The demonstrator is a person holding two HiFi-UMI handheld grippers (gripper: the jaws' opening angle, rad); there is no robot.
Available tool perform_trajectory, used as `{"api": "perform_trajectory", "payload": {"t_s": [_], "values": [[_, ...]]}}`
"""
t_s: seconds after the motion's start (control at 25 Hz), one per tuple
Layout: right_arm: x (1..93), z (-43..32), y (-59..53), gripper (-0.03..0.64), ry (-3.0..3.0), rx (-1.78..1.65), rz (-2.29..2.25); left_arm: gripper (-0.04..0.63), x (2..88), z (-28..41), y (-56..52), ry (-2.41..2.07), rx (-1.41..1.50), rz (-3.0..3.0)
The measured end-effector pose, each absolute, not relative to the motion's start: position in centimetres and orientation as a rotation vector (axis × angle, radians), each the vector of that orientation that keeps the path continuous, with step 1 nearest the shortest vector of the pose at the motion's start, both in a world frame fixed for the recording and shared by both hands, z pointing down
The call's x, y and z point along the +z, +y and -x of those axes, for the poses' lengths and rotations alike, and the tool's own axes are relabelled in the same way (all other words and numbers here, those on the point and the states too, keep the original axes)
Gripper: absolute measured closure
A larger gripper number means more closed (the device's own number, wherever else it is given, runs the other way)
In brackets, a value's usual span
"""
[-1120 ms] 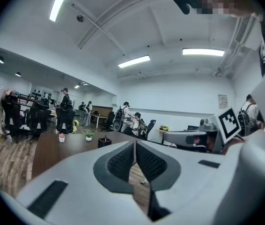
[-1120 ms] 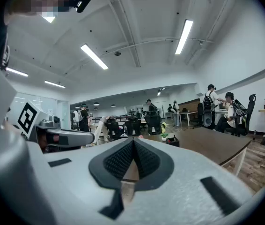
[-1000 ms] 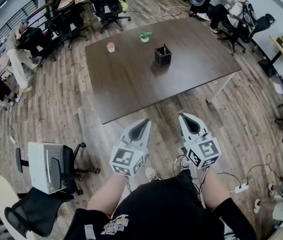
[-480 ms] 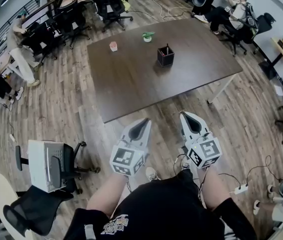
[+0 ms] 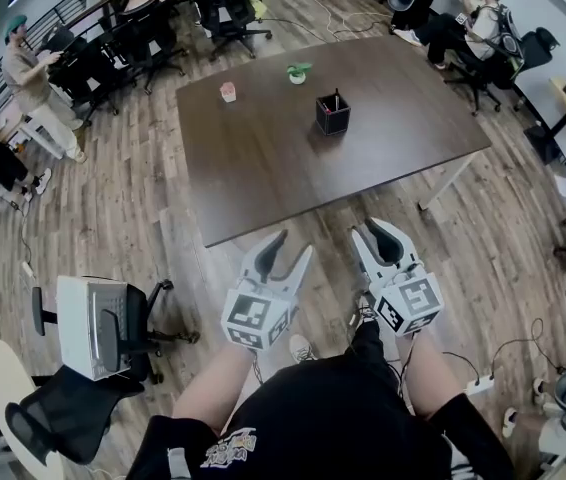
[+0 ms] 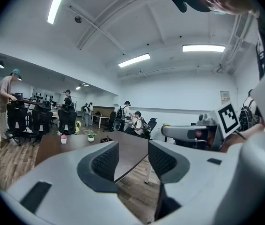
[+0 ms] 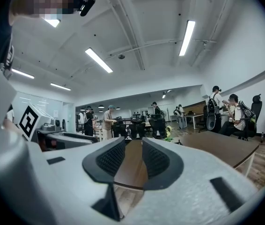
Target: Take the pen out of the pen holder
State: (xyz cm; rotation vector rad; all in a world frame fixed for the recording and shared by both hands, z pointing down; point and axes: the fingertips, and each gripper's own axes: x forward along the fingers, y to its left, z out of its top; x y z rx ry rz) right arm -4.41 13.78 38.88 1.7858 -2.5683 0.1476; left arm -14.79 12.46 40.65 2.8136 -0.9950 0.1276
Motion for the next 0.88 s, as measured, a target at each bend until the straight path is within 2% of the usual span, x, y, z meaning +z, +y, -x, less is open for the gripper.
{"api": "perform_trajectory", "payload": {"t_s": [0.2, 0.88], "values": [[39.0, 1.6, 11.6, 0.468, -2.6, 0.137, -1.744, 0.399, 40.9, 11.9, 10.7, -1.038, 0.143, -2.807], [39.2, -10.5, 1.3, 0.466, -2.726, 0.167, -1.553, 0.397, 41.0, 0.3, 1.9, -1.24, 0.129, -2.707]]}}
